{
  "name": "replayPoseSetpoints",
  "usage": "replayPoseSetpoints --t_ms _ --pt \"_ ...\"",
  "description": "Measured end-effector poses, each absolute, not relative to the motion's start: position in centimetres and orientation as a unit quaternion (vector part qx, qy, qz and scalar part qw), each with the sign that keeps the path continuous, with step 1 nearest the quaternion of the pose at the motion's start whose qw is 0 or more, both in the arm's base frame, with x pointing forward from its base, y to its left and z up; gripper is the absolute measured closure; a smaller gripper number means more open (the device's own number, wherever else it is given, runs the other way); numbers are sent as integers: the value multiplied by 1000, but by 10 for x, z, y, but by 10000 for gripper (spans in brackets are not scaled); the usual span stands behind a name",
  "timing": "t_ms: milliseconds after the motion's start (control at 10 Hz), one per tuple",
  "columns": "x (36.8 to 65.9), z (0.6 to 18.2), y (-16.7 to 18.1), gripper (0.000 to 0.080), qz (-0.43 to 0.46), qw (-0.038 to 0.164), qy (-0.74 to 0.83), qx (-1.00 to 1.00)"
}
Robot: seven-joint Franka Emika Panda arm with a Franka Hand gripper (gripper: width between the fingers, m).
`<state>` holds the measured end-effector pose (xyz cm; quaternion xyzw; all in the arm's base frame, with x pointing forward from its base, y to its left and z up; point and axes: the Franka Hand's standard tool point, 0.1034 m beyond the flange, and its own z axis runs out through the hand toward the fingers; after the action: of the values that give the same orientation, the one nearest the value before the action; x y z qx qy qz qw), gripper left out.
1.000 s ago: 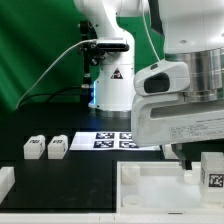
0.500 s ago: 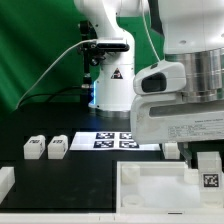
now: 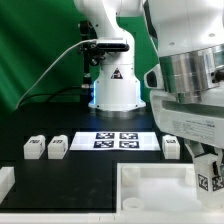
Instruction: Assemble one leg
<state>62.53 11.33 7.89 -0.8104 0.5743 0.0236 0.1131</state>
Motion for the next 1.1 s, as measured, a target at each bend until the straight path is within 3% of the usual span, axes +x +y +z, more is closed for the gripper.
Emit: replayPoseSetpoints --t_ms 300,400,500,600,700,1000,1100 --pt "627 78 120 506 42 113 686 -717" --pt "626 77 119 433 43 112 687 -716" --pt "626 77 119 433 43 112 684 -720" --pt "626 77 119 250 41 113 671 -732" --pt "624 75 118 171 37 111 642 -758" --pt "623 76 121 156 15 84 423 -902" --pt "624 76 118 151 10 85 392 -916"
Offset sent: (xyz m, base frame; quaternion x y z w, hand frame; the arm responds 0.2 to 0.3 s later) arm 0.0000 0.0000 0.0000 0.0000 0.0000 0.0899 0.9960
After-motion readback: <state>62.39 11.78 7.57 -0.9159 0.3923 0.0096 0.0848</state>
